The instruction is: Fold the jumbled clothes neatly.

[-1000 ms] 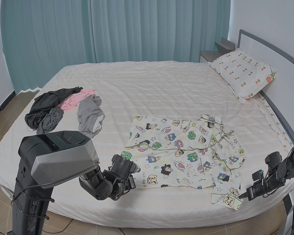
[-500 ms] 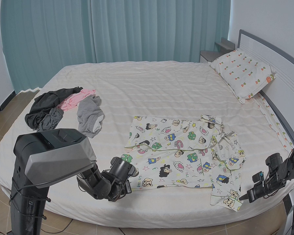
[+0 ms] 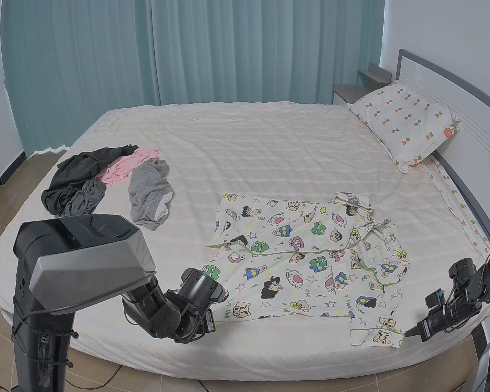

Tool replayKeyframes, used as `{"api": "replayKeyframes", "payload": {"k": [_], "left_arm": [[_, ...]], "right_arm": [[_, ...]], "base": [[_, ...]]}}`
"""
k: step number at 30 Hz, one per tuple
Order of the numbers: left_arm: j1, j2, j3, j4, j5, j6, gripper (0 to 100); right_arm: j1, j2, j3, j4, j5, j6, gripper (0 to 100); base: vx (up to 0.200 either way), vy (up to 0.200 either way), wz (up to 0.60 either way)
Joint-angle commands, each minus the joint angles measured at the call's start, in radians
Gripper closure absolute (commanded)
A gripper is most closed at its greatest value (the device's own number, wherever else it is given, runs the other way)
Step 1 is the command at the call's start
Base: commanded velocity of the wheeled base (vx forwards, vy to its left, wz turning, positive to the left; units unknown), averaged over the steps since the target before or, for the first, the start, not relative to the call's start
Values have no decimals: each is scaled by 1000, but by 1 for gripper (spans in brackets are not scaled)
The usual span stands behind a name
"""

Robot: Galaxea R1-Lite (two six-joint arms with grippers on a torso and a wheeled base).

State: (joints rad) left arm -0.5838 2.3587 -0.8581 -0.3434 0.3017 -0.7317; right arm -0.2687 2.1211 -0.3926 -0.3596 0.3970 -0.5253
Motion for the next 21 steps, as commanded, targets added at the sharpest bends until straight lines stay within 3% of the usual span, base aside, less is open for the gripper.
{"api": "replayKeyframes", "payload": {"k": [1,13,14,21], "left_arm": [[-8,-4,5,1,-1,0,100],[-39,-4,11,0,-7,-3,100],[-39,-4,10,0,-9,-3,0],[-39,-4,10,-5,-7,-6,0]], "right_arm": [[-4,-7,-6,33,-6,-10,100],[-6,-32,-19,36,3,-12,100],[-6,-33,-19,36,5,-12,0],[-4,11,-25,22,66,-7,0]], "base": [[0,0,0],[0,0,0],[0,0,0],[0,0,0]]}}
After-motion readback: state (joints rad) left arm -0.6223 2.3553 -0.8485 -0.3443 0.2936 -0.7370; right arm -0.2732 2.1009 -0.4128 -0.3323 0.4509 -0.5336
